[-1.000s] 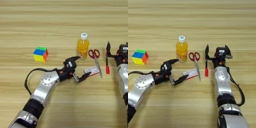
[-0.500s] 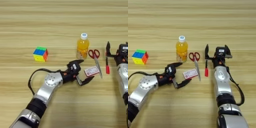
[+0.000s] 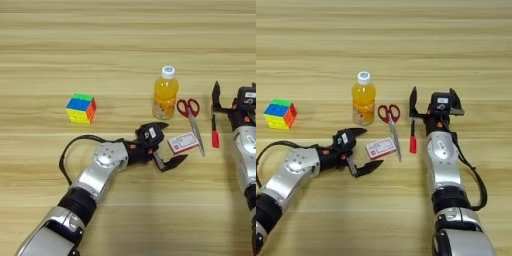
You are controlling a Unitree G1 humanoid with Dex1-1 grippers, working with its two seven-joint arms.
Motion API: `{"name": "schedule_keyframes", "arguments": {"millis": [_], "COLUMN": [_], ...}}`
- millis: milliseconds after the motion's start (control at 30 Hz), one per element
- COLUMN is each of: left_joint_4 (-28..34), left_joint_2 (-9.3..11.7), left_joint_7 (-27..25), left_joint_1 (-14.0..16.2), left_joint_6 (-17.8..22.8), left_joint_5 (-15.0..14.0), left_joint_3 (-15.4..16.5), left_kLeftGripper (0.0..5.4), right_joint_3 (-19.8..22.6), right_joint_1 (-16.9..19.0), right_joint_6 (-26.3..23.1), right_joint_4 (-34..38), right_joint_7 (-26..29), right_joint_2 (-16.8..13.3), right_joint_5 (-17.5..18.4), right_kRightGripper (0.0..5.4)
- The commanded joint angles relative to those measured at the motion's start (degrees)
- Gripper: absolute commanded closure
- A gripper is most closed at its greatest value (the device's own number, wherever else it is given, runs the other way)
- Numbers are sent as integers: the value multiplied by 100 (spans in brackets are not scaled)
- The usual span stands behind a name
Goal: Move the objects on the table
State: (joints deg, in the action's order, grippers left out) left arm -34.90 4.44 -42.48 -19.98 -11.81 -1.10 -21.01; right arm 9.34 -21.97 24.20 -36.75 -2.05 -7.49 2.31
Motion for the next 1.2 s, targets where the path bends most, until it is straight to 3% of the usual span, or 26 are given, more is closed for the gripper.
{"name": "schedule_keyframes", "arguments": {"millis": [33,1100,1200], "left_joint_4": [-300,-967,-978], "left_joint_2": [-71,-305,-306], "left_joint_7": [-76,-116,-118], "left_joint_1": [-224,-418,-418], "left_joint_6": [-22,-211,-213], "left_joint_5": [109,256,256], "left_joint_3": [9,47,49], "left_kLeftGripper": [2,2,25], "right_joint_3": [-5,17,19], "right_joint_1": [17,57,56], "right_joint_6": [-113,-161,-161], "right_joint_4": [86,165,162], "right_joint_7": [-18,-17,-15], "right_joint_2": [20,15,13], "right_joint_5": [6,17,17], "right_kRightGripper": [0,0,0]}}
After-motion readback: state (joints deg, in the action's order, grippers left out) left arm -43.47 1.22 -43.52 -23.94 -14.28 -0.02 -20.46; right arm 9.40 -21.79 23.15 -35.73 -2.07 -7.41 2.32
